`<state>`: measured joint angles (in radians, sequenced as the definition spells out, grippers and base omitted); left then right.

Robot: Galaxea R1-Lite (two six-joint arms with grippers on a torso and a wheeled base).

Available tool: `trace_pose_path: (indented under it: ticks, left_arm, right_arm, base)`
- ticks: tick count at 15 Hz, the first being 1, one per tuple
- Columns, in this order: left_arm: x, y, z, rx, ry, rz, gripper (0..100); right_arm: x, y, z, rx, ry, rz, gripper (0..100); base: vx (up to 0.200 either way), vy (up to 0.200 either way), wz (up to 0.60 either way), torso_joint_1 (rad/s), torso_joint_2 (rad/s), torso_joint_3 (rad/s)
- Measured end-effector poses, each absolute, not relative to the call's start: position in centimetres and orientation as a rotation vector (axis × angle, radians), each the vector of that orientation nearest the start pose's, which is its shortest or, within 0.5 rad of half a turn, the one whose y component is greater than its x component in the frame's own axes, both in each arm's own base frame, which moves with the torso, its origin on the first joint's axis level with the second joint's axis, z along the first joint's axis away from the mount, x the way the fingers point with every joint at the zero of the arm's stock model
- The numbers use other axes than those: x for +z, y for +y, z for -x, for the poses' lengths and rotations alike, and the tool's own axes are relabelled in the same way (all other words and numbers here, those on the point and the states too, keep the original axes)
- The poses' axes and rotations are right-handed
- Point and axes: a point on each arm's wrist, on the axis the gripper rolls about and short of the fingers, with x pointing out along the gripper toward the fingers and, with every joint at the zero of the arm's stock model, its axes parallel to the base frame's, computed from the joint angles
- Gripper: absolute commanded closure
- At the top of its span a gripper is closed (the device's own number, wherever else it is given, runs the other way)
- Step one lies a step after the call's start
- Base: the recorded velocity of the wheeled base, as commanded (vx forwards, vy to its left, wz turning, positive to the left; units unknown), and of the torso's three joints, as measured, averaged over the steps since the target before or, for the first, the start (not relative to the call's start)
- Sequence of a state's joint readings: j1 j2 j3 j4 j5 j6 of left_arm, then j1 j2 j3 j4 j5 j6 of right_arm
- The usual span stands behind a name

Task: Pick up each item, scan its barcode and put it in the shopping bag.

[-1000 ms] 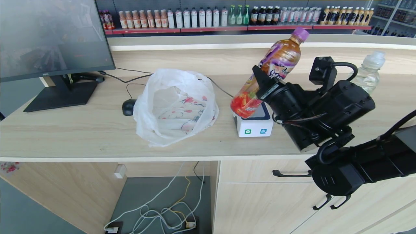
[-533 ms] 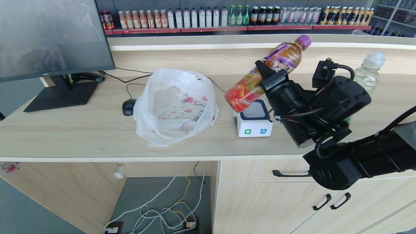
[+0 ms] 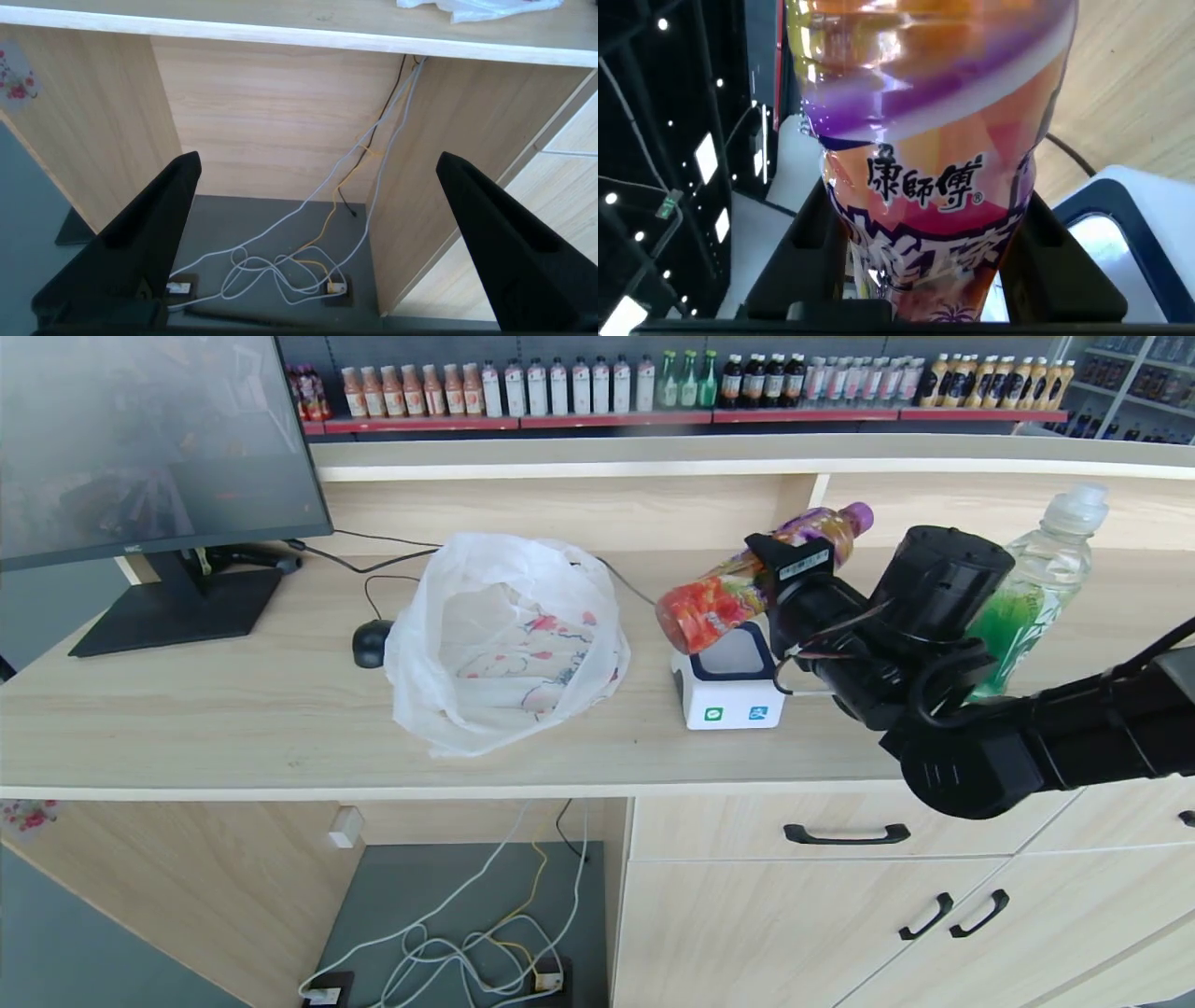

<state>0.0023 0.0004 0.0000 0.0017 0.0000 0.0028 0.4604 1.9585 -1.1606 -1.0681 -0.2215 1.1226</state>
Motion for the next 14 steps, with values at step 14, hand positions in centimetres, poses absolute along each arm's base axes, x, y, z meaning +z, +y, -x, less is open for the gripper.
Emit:
trace_pose_path:
  ticks: [14]
  left_arm:
    - [7.5, 0.0, 2.3, 0.002, 0.002, -0.003, 0]
  right_arm:
    - [22.9, 15.1, -34.4, 0.251, 0.044, -1.394, 100]
  base:
    - [0.000, 0.000, 0.00, 0.000, 0.00, 0.000]
